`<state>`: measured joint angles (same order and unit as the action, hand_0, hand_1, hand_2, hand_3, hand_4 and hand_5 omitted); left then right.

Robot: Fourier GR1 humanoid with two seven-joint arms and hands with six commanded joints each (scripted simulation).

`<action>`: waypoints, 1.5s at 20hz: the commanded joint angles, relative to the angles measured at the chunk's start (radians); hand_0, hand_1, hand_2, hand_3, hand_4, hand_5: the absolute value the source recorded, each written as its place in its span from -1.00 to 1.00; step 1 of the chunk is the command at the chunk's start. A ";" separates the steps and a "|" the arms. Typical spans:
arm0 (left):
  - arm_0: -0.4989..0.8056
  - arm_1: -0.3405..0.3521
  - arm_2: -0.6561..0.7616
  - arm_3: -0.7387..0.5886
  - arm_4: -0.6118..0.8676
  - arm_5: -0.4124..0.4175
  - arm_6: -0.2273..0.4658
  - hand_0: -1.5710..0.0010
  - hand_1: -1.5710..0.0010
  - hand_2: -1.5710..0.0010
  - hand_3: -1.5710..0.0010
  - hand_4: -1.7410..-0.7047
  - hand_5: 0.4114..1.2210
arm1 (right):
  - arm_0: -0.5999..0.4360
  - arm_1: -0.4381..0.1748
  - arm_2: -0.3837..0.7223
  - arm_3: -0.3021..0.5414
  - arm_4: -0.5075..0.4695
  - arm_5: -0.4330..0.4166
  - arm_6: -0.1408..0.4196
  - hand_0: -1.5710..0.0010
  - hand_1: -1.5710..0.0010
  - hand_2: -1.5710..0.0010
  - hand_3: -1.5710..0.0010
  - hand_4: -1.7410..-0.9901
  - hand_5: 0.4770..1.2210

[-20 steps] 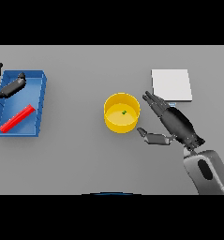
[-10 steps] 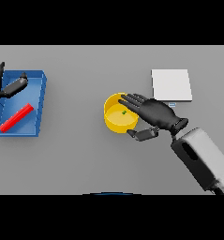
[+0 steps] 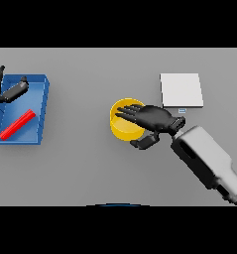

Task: Pick up the red beaker and tilt it to pour out 1 green nut into yellow bowl. Pick up the yellow bowl and place it on the metallic measuring scale.

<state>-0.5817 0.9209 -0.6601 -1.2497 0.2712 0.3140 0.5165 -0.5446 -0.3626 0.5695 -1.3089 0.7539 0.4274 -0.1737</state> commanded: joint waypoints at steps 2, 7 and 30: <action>-0.003 0.002 -0.001 -0.004 0.000 -0.003 0.003 1.00 1.00 1.00 1.00 0.82 -0.20 | -0.018 0.016 0.020 0.033 0.015 0.007 0.008 1.00 1.00 1.00 1.00 0.23 -0.47; 0.011 0.012 0.002 -0.015 0.003 0.004 0.003 1.00 1.00 1.00 1.00 0.82 -0.20 | -0.051 0.017 0.054 0.080 0.037 0.047 0.010 1.00 1.00 1.00 1.00 0.16 -0.45; 0.018 0.033 0.013 -0.035 0.011 0.008 -0.009 1.00 1.00 1.00 1.00 0.81 -0.23 | -0.068 -0.022 0.074 0.018 0.007 0.169 0.051 -0.94 -0.94 -0.87 -0.52 -0.96 0.97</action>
<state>-0.5633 0.9546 -0.6468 -1.2847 0.2818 0.3220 0.5070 -0.6129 -0.3849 0.6438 -1.2907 0.7602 0.5962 -0.1248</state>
